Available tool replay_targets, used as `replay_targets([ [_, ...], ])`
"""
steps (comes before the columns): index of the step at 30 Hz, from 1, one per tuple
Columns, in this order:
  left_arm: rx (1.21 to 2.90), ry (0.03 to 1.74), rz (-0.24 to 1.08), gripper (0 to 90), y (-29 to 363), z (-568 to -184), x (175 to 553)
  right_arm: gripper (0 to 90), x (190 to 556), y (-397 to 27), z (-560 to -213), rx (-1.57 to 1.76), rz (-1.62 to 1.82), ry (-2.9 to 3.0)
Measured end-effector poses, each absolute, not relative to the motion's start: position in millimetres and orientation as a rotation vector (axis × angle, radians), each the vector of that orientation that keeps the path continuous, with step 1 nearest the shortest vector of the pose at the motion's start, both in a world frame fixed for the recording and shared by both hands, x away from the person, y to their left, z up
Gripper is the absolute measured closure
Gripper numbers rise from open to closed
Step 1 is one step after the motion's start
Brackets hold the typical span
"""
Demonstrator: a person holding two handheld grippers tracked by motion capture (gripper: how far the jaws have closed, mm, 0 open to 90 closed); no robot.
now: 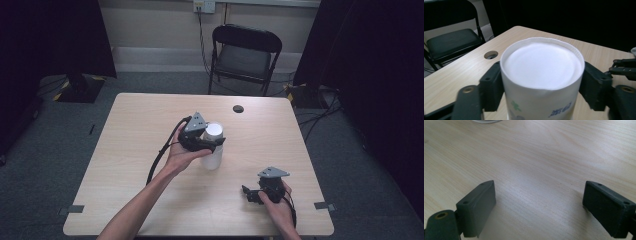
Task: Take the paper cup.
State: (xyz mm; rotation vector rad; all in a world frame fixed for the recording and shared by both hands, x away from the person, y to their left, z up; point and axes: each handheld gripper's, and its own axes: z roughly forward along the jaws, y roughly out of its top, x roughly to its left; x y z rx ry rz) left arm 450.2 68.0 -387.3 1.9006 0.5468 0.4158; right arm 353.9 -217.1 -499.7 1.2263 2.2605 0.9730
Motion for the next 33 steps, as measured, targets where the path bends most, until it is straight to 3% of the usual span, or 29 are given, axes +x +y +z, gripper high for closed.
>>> replay_targets([
  [33,1.857,0.573,0.400,33.1,70.4,-374.6,448.5,10.8,353.9,-217.1,-499.7,1.226,0.973,2.261],
])
